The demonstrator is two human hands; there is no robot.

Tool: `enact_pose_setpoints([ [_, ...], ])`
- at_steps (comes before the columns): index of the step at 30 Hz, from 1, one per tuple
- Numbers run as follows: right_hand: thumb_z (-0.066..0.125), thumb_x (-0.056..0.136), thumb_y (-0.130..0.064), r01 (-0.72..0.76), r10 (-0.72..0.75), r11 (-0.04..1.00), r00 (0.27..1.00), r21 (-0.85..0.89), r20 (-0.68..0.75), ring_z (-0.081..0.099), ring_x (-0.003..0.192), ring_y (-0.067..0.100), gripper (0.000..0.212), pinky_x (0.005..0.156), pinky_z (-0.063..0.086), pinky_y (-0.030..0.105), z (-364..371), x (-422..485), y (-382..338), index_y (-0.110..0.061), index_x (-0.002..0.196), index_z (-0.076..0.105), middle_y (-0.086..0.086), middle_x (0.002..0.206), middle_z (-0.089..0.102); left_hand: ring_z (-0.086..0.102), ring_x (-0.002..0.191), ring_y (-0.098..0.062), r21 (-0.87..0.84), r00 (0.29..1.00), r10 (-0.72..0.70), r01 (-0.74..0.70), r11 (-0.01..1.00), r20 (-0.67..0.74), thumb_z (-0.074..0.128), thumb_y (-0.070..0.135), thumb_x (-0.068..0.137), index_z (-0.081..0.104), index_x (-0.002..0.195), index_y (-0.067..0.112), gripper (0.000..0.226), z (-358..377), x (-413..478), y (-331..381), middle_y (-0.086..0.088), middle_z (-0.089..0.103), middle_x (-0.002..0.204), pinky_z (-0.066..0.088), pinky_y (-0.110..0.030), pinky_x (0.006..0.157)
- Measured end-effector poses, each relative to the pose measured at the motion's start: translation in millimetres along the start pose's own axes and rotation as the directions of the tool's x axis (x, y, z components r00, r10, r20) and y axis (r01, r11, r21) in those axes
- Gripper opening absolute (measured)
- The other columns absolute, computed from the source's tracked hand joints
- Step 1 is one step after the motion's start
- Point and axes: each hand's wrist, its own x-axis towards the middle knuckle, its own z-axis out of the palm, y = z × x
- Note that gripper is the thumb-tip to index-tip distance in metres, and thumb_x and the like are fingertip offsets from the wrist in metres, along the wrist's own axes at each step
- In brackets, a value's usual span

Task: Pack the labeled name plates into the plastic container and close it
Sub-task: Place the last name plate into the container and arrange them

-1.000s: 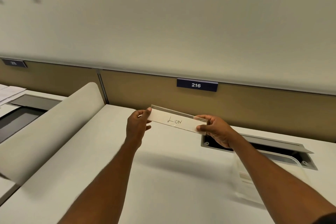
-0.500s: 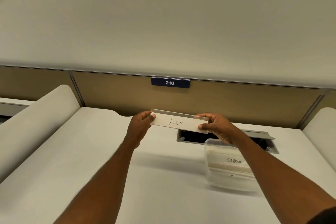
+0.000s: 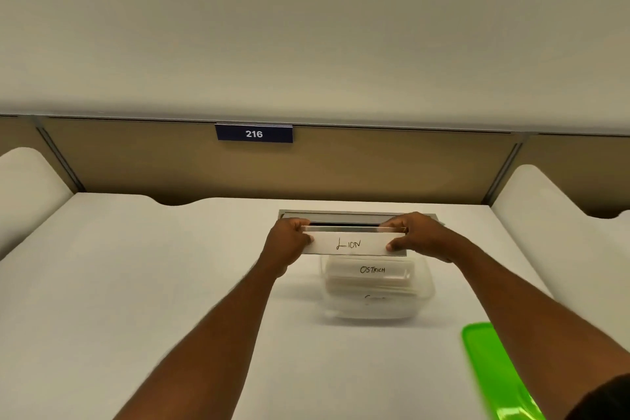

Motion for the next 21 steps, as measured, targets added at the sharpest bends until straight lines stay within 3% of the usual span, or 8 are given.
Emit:
enact_pose_setpoints([
  [3,0.079,0.072,-0.011,-0.037,0.037,0.999,0.999,-0.025,0.008,0.068,0.08,-0.004,0.04,0.066,0.05,0.009,-2.4,-7.6,18.2,-0.026,0.108,0.071,-0.014,0.092,0.074,0.06,0.105,-0.026,0.2,0.999,0.027,-0.031,0.979,0.023,0.061,-0.001,0.082,0.063,0.119,0.007,0.039,26.4,-2.6,-0.1,-0.01,0.065,0.117,0.049,-0.031,0.083],
  [5,0.08,0.071,-0.011,-0.045,0.046,0.997,0.999,-0.064,0.004,0.066,0.077,-0.008,0.039,0.062,0.047,0.005,-1.9,-11.0,28.1,-0.027,0.106,0.072,-0.018,0.09,0.073,0.062,0.104,-0.026,0.311,0.998,0.036,-0.049,0.949,0.048,0.058,-0.006,0.081,0.065,0.117,0.006,0.039,41.1,-2.1,-1.8,-0.012,0.066,0.115,0.052,-0.032,0.084],
  [11,0.08,0.069,-0.017,-0.039,0.043,0.977,0.999,-0.21,0.016,0.066,0.089,0.011,0.042,0.079,0.058,0.033,5.8,-11.9,49.5,-0.026,0.108,0.07,-0.009,0.098,0.069,0.062,0.101,-0.027,0.512,0.992,0.072,-0.113,0.852,0.099,0.065,-0.003,0.079,0.064,0.114,0.002,0.036,70.2,-3.4,-6.7,-0.013,0.065,0.112,0.046,-0.024,0.078],
  [15,0.079,0.068,-0.019,-0.02,0.034,0.963,0.998,-0.269,0.049,0.066,0.084,0.01,0.036,0.072,0.056,0.028,6.5,-11.9,59.9,-0.031,0.1,0.067,-0.009,0.095,0.069,0.064,0.097,-0.026,0.592,0.987,0.099,-0.154,0.791,0.124,0.066,0.001,0.081,0.064,0.112,0.003,0.031,80.5,-4.2,-10.3,-0.014,0.066,0.109,0.05,-0.027,0.079],
  [18,0.079,0.07,-0.018,-0.011,0.033,0.947,0.997,-0.321,0.064,0.065,0.09,0.017,0.038,0.078,0.057,0.036,7.9,-11.4,63.9,-0.026,0.104,0.066,-0.003,0.101,0.069,0.063,0.099,-0.026,0.643,0.982,0.115,-0.187,0.743,0.152,0.063,0.003,0.084,0.063,0.113,0.004,0.029,86.4,-6.0,-14.5,-0.014,0.066,0.11,0.049,-0.027,0.084],
  [21,0.078,0.071,-0.017,-0.006,0.037,0.929,0.996,-0.371,0.076,0.062,0.094,0.017,0.041,0.082,0.054,0.033,11.5,-8.2,67.5,-0.021,0.11,0.064,-0.001,0.11,0.068,0.063,0.1,-0.026,0.697,0.975,0.134,-0.222,0.681,0.18,0.059,0.008,0.088,0.062,0.114,0.006,0.027,90.1,-8.6,-18.5,-0.013,0.065,0.112,0.05,-0.031,0.088],
])
